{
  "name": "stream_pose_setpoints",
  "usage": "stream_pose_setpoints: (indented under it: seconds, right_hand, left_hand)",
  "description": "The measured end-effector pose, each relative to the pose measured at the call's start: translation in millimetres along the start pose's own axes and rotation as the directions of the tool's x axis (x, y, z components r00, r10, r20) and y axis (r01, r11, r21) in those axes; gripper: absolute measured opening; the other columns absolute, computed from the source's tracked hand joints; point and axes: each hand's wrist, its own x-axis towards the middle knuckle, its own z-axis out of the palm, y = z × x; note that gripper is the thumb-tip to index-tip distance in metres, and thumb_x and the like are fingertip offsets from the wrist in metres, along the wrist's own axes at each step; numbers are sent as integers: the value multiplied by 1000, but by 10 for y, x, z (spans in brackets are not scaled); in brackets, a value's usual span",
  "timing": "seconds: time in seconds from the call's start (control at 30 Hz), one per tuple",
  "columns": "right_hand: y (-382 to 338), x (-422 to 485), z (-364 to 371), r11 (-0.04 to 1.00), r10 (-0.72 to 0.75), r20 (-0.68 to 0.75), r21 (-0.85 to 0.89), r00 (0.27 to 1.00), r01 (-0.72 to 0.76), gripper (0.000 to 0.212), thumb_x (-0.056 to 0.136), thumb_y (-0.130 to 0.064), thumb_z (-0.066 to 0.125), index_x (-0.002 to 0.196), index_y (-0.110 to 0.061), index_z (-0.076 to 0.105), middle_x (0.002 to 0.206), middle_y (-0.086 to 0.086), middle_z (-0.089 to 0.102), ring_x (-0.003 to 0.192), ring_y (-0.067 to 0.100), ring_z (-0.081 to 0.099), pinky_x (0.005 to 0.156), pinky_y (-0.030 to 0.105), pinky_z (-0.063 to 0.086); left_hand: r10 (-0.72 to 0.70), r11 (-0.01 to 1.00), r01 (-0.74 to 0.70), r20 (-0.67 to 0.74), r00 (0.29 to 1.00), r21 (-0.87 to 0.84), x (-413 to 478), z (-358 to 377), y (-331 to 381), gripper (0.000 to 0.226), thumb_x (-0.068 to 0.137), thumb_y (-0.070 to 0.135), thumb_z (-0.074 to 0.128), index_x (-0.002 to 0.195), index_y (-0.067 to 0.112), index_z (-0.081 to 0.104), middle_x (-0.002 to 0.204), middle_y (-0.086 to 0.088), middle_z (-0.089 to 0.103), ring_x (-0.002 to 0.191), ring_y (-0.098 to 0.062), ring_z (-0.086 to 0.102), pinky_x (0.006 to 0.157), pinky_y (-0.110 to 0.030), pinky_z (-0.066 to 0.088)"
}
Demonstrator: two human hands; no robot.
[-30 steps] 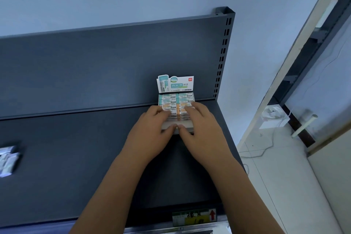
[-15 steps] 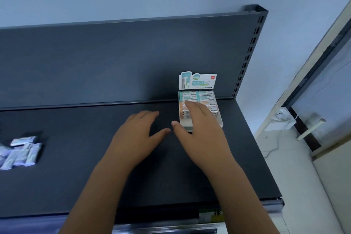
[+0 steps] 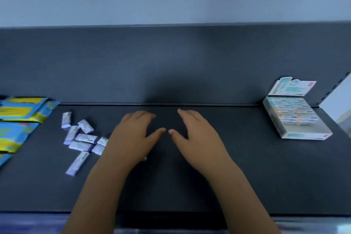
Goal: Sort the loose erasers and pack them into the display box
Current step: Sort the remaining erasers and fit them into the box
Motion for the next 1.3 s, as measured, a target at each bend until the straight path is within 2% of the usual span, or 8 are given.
stream_pose_setpoints:
  seconds: [0.23,0.43,0.6,0.73,0.83,0.97,1.17,1.3]
  right_hand:
    - [-1198,237,1027,1000,14,120,-14,993,-12,41,94,-38,58,129,-18,57,125,-5,55,117,14,51,96,31,47]
    - [-1776,360,1525,999,-17,135,-25,991,21,24,88,-35,58,110,-25,60,108,-8,54,105,12,51,88,34,49]
    - [-1999,456,1772,997,-36,118,-66,992,44,22,90,-34,53,107,-23,61,108,-7,56,107,15,51,89,34,48]
    - [-2101,540,1878,982,-20,70,-185,997,33,20,91,-27,51,103,-17,64,110,-3,57,109,21,51,86,37,49]
    - [-2186,557,1950,966,-23,72,-256,997,41,22,91,-25,52,104,-18,68,110,-1,58,106,24,49,83,38,48]
    - [-2235,566,2027,949,-30,53,-313,998,45,18,87,-22,57,100,-20,69,113,-1,62,102,25,50,77,35,42]
    - [-2269,547,2055,954,-37,33,-296,999,45,17,84,-17,56,95,-24,66,109,-5,62,97,23,49,73,33,38]
    - [-2300,518,2101,948,-44,32,-315,999,52,27,81,-16,49,100,-24,66,100,-3,62,96,26,50,74,35,42]
  left_hand:
    - [-10,997,13,40,999,-77,-304,-514,-1394,55,86,56,50,125,20,65,123,3,64,116,-21,56,98,-38,47]
    - [-31,991,32,7,999,-131,-494,-739,-2071,30,88,32,65,117,25,64,113,7,63,107,-20,57,92,-38,48]
    - [-62,988,58,-20,998,-140,-490,-796,-2396,48,87,12,66,134,19,56,122,0,63,114,-27,56,96,-41,47]
    - [-80,980,92,74,994,-174,-418,-886,-2417,77,90,3,53,155,32,26,104,3,49,99,-16,46,78,-29,36]
    - [-47,979,54,41,998,-197,-402,-870,-2466,57,87,-5,50,138,22,53,101,5,58,97,-18,55,75,-25,35]
    - [-82,966,69,-41,996,-249,-419,-874,-2509,19,89,10,64,106,19,64,106,6,61,95,-15,59,75,-27,42]
    - [-138,968,114,-96,986,-222,-495,-920,-2508,23,76,30,71,95,34,60,94,13,59,86,-11,58,73,-37,53]
    - [-178,981,164,-135,975,-109,-536,-878,-2557,26,78,41,71,98,28,63,92,7,58,89,-19,55,70,-38,51]
